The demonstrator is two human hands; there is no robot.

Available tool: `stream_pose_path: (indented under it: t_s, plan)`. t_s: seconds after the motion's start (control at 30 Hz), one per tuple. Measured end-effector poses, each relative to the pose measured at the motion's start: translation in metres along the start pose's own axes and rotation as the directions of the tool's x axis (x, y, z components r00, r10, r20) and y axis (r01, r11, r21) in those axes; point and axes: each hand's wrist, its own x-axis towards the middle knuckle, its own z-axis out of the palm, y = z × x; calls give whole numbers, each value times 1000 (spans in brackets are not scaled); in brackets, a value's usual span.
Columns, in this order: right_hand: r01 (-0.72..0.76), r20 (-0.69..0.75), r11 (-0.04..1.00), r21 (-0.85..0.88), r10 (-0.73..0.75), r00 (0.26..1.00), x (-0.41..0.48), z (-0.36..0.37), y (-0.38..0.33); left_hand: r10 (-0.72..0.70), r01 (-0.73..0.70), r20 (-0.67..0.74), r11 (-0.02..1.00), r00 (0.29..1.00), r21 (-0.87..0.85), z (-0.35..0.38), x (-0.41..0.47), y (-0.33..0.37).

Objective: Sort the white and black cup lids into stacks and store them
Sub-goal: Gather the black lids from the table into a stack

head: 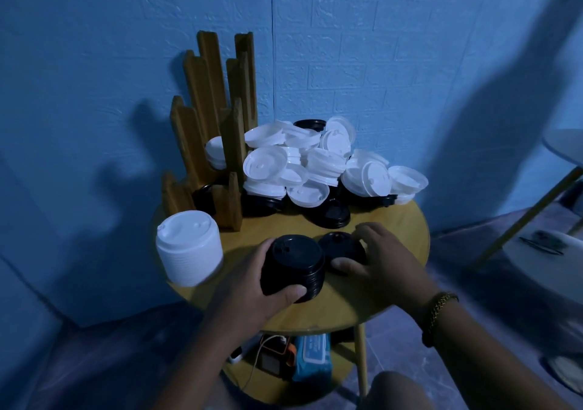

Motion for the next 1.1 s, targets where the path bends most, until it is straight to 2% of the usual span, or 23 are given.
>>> stream_pose_path:
  t_s: [0.1, 0.2, 0.3, 0.4, 0.47, 0.5, 0.57, 0.67, 0.73, 0.87, 1.0, 1.1]
  plan:
    - [-58, 30, 991, -120, 62, 998, 0, 11, -4, -6, 6, 5, 1000, 1000, 9, 0, 0, 1]
    - [-59, 14, 995, -85, 60, 998, 2, 17, -3, 0, 0, -3, 1000, 1000, -15, -1, 0, 3]
    - [-112, -47, 990, 88, 116, 992, 2, 12, -2, -3, 3, -15, 1000, 1000, -20, 1, 0, 3]
    - [-116, -110, 906, 408, 175, 978, -3, -1, -7, -16, 16, -11, 999, 1000, -41, 1, 0, 3]
    - [-68, -44, 798, 598, 118, 992, -7, -12, -16, -29, 30, 7, 998, 1000, -58, 0, 2, 3]
    - [-44, 30, 782, 621, 33, 999, -8, -17, -22, -30, 31, 16, 998, 999, -61, -1, 2, 4]
    - [14, 194, 838, 545, -142, 971, -10, -19, -33, -26, 27, 21, 998, 999, -61, -2, 2, 6]
    - [91, 240, 843, 530, -252, 937, -6, -12, -47, -17, 17, 2, 999, 1000, -41, -1, 2, 8]
    - [90, 190, 820, 565, -235, 953, -4, -7, -59, -13, 13, 6, 999, 1000, -37, -2, 2, 10]
    - [110, 87, 875, 472, -170, 982, 2, 1, -70, -22, 23, 22, 999, 1000, -49, -4, 2, 9]
    - [88, 182, 890, 446, -187, 965, 5, -6, -69, -23, 24, 25, 999, 999, -28, -4, 2, 7]
    - [135, 246, 895, 425, -257, 934, 10, -10, -65, -34, 34, 23, 999, 999, -26, -3, 2, 7]
